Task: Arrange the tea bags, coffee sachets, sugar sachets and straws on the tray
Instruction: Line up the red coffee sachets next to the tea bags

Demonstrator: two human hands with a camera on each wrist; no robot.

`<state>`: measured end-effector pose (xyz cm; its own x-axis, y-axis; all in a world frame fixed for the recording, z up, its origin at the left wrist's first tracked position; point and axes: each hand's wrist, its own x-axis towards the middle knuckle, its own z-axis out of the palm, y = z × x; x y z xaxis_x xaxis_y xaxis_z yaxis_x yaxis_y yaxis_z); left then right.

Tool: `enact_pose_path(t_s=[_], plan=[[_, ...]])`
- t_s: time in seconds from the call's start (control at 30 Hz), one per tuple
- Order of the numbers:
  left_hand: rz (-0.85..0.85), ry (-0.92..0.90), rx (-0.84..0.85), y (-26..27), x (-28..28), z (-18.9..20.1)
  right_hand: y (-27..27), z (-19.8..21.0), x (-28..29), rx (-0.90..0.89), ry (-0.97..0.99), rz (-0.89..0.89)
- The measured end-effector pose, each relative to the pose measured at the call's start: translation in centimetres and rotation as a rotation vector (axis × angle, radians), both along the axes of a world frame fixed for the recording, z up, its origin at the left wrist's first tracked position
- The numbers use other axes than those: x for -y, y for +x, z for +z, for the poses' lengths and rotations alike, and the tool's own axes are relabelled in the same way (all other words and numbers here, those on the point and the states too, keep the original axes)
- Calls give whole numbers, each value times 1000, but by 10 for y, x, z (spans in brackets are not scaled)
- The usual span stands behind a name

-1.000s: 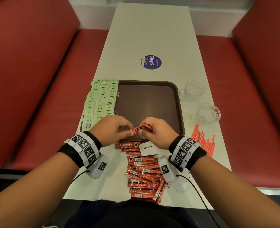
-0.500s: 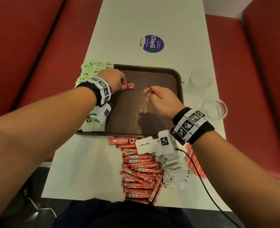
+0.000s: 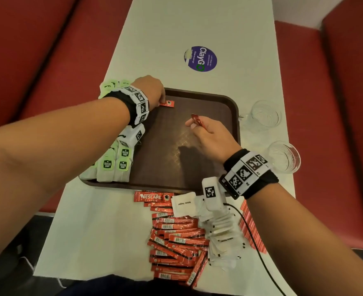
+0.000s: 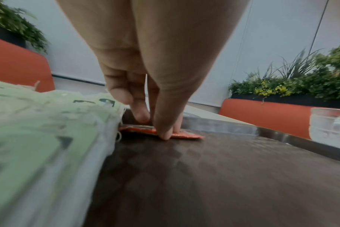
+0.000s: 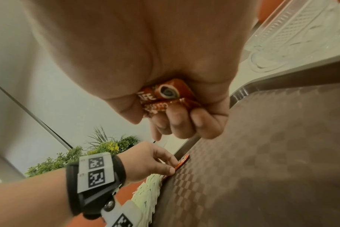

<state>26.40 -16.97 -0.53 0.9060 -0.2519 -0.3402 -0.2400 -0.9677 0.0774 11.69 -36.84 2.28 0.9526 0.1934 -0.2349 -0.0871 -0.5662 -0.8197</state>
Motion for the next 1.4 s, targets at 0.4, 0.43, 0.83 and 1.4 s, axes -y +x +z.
enact_pose_path(t_s=[0.4, 0.43, 0.83, 1.4], plan=[[17, -102, 105, -3, 11, 19, -3, 12, 3, 42, -86, 12], [15, -163, 134, -8, 11, 24, -2, 11, 3, 39, -84, 15], [-235, -535, 129, -95, 0, 57, 6, 3, 1, 96, -62, 18], [-126, -615, 106, -116, 1, 56, 4, 9, -8, 210, -104, 53]])
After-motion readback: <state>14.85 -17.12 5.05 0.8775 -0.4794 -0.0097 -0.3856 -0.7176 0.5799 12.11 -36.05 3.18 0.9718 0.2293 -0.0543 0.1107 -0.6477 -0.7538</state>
